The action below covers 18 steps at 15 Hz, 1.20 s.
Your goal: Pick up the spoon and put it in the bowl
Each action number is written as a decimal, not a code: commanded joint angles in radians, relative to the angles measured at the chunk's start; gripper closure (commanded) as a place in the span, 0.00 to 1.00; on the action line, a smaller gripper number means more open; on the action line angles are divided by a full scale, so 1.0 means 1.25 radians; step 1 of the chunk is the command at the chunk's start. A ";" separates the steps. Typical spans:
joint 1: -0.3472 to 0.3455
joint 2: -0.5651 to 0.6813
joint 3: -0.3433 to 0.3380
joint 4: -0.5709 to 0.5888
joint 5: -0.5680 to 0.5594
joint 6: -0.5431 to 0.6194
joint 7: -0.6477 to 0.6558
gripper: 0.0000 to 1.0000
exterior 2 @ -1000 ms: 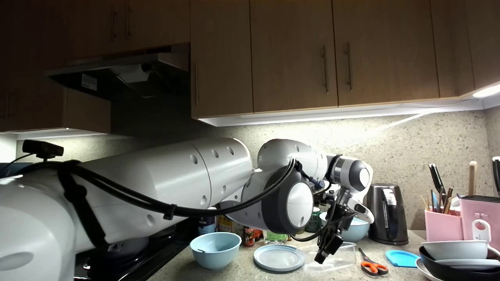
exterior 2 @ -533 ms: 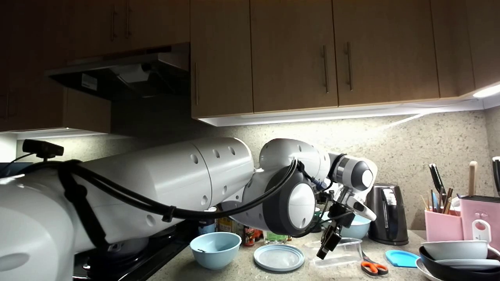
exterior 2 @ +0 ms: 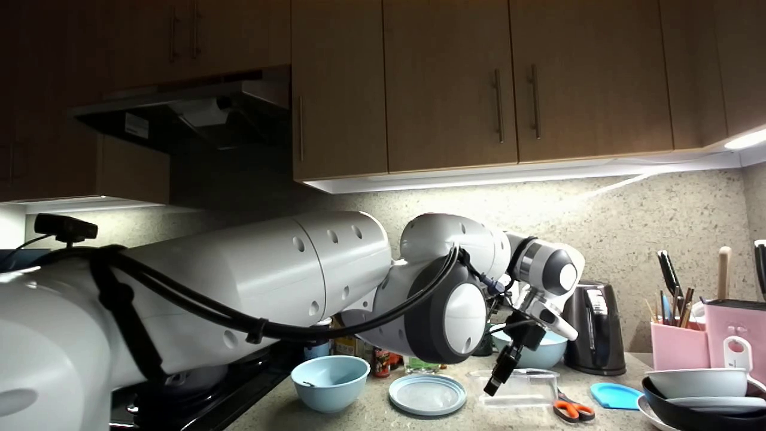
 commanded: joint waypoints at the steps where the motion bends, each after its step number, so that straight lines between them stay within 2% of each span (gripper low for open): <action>1: -0.023 0.024 0.023 0.000 0.059 0.028 0.130 0.93; 5: -0.026 0.039 0.032 -0.003 0.091 0.017 0.178 0.94; 6: -0.028 0.039 0.034 -0.005 0.095 0.015 0.180 0.83; 7: -0.028 0.039 0.033 -0.007 0.096 0.012 0.186 0.65; 14: -0.029 0.067 0.040 -0.001 0.096 0.006 0.220 0.20; 17: -0.019 0.042 0.033 0.002 0.079 0.029 0.194 0.02; 18: -0.015 0.036 0.029 0.005 0.074 0.039 0.187 0.01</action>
